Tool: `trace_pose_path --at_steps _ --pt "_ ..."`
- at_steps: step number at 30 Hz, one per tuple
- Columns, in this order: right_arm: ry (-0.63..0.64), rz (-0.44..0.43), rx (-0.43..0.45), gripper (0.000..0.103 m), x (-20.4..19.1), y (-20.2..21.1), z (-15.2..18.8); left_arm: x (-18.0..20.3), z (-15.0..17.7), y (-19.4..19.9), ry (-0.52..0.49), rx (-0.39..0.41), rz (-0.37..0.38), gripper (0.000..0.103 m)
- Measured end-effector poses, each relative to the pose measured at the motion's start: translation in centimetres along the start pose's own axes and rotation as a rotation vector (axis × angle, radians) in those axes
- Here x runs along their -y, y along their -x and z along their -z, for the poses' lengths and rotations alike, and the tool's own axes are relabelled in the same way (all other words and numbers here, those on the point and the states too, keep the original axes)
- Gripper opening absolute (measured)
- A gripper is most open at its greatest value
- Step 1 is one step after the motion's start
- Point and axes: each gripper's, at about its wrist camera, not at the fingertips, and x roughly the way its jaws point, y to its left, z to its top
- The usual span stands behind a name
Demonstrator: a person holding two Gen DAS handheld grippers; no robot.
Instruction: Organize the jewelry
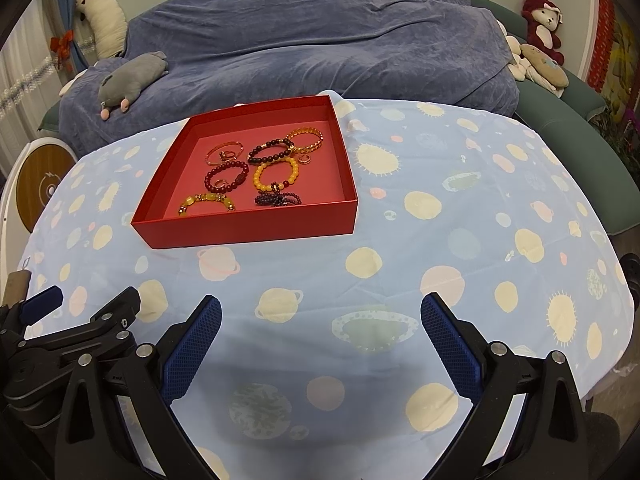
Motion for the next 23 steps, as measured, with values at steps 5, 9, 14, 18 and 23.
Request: trace_pose_path --at_steps 5,9,14,18,23 --pt "0.002 0.0 -0.001 0.096 -0.01 0.02 0.03 -0.08 0.02 -0.02 -0.001 0.004 -0.003 0.095" --pt "-0.001 -0.001 0.0 0.096 0.02 -0.01 0.02 -0.1 0.05 0.02 0.0 0.0 -0.004 0.095" --pt "0.0 0.0 0.0 0.096 0.01 0.0 0.02 -0.08 0.07 0.06 -0.004 0.005 -0.006 0.095" --pt "-0.001 0.001 -0.003 0.096 -0.21 0.0 0.03 -0.07 0.1 0.03 -0.005 0.007 -0.004 0.095" --pt "-0.004 -0.001 -0.002 0.096 -0.32 0.02 0.09 -0.03 0.15 0.12 0.009 0.017 -0.004 0.095"
